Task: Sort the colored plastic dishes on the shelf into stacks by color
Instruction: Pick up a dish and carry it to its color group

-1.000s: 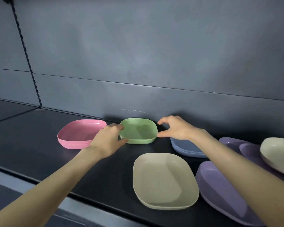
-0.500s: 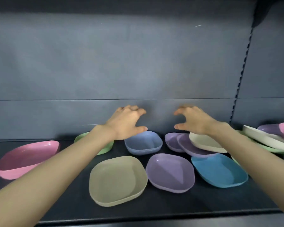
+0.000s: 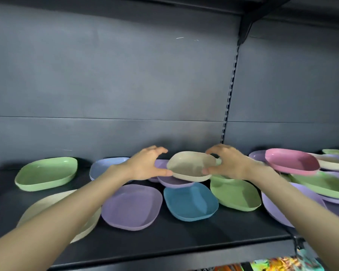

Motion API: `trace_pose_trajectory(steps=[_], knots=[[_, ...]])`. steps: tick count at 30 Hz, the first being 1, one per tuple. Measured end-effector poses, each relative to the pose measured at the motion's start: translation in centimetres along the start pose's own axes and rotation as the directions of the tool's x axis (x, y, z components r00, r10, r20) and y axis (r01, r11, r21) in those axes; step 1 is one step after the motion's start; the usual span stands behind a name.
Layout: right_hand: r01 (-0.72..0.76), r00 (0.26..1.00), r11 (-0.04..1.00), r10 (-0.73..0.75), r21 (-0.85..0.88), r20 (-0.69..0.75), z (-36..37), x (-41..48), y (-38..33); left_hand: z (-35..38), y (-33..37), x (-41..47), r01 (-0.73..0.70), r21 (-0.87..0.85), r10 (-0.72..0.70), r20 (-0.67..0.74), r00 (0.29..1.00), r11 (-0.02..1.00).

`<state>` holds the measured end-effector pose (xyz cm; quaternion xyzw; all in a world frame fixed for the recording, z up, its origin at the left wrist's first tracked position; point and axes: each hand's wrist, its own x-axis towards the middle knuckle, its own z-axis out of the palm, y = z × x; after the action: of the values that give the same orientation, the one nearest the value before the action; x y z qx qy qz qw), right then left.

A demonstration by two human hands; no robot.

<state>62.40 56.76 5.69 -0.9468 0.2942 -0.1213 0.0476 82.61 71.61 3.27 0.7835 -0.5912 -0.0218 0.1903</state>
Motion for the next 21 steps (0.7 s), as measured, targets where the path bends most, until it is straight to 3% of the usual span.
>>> trace_pose_trajectory(steps=[6,13,18,21], knots=[[-0.022,0.997,0.999,0.019,0.035,0.072,1.9,-0.7,2.9,2.6,0.6,1.2,0.163,-0.148,-0.156,0.056,0.986,0.976],[0.022,0.995,0.993,-0.034,0.115,0.097,3.0,-0.1,3.4,3.8,0.8,1.9,0.174,-0.134,-0.170,0.038,0.985,0.976],[0.053,0.998,0.977,-0.060,0.205,0.024,3.3,0.0,3.5,3.8,1.4,1.5,0.172,-0.231,-0.188,-0.049,0.981,0.958],[0.065,0.998,0.937,-0.058,0.344,-0.030,2.9,0.1,3.5,3.1,1.7,0.9,0.148,-0.354,-0.211,-0.144,0.967,0.923]])
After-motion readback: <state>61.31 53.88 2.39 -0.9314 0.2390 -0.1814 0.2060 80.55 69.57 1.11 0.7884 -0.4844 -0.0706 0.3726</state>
